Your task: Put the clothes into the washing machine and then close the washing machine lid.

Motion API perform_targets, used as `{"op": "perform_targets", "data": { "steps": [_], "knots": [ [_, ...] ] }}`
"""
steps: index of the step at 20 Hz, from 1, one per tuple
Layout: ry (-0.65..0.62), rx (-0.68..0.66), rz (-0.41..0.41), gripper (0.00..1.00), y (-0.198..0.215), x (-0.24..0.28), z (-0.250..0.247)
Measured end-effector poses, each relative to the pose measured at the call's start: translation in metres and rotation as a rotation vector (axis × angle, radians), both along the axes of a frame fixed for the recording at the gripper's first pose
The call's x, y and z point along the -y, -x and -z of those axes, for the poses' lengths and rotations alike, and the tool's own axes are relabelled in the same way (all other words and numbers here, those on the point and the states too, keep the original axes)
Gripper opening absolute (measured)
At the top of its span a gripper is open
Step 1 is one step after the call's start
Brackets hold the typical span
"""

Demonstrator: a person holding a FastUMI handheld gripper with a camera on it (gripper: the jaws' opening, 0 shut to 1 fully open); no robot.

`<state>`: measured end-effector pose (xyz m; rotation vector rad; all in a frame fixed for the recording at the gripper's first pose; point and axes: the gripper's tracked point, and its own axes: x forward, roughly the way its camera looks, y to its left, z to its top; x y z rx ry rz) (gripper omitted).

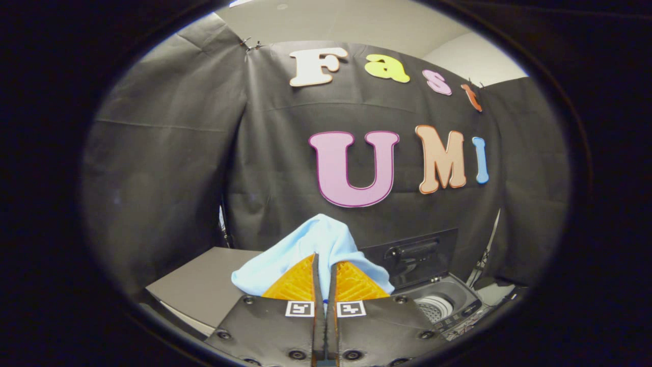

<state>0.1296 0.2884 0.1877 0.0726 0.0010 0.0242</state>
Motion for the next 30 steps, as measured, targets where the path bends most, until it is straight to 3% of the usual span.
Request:
{"op": "perform_targets", "data": {
  "steps": [16,30],
  "knots": [
    [0.016,0.060,0.028,0.02,-0.001,0.115,0.015],
    [0.044,-0.006,0.101,0.03,-0.034,0.186,0.081]
  ]
}}
